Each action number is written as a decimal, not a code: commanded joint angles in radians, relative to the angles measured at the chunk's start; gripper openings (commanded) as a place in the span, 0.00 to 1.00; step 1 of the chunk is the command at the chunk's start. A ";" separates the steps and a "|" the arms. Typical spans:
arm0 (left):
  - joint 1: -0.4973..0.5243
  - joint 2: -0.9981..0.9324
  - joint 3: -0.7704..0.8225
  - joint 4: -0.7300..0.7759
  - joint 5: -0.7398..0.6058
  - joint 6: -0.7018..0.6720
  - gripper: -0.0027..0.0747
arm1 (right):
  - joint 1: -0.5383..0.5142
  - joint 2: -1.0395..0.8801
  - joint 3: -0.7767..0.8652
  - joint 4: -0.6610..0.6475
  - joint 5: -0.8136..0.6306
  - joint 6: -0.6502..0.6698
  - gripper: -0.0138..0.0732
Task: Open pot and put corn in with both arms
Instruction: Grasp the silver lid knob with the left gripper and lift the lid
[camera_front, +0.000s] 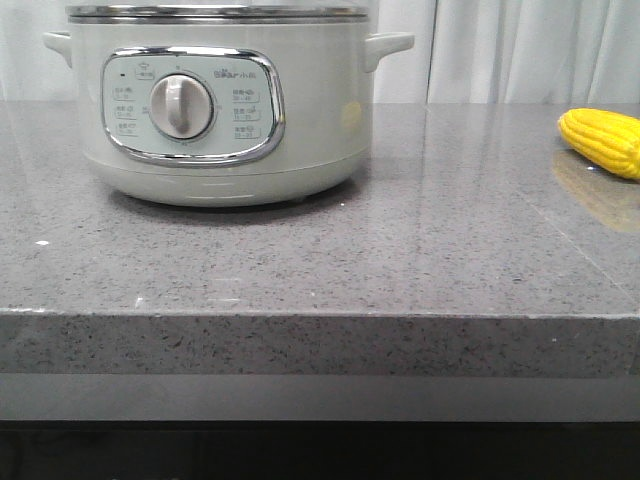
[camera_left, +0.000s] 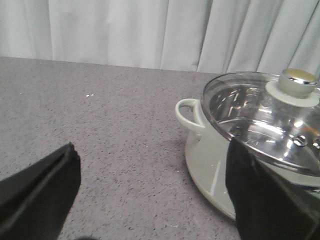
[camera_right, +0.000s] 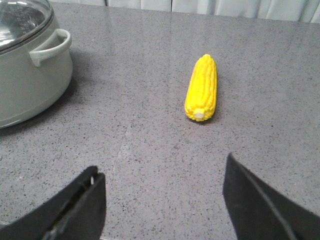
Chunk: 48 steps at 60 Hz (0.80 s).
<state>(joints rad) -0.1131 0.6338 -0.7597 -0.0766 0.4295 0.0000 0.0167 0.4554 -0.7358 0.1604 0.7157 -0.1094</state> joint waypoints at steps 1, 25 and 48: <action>-0.055 0.055 -0.074 -0.015 -0.094 0.000 0.79 | 0.001 0.020 -0.033 0.005 -0.069 -0.003 0.76; -0.323 0.320 -0.217 -0.015 -0.256 0.000 0.79 | 0.001 0.020 -0.033 0.005 -0.069 -0.003 0.76; -0.386 0.641 -0.459 -0.025 -0.315 0.000 0.79 | 0.001 0.020 -0.033 0.005 -0.069 -0.003 0.76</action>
<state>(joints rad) -0.4985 1.2337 -1.1335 -0.0809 0.2085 0.0000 0.0167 0.4554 -0.7358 0.1604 0.7157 -0.1094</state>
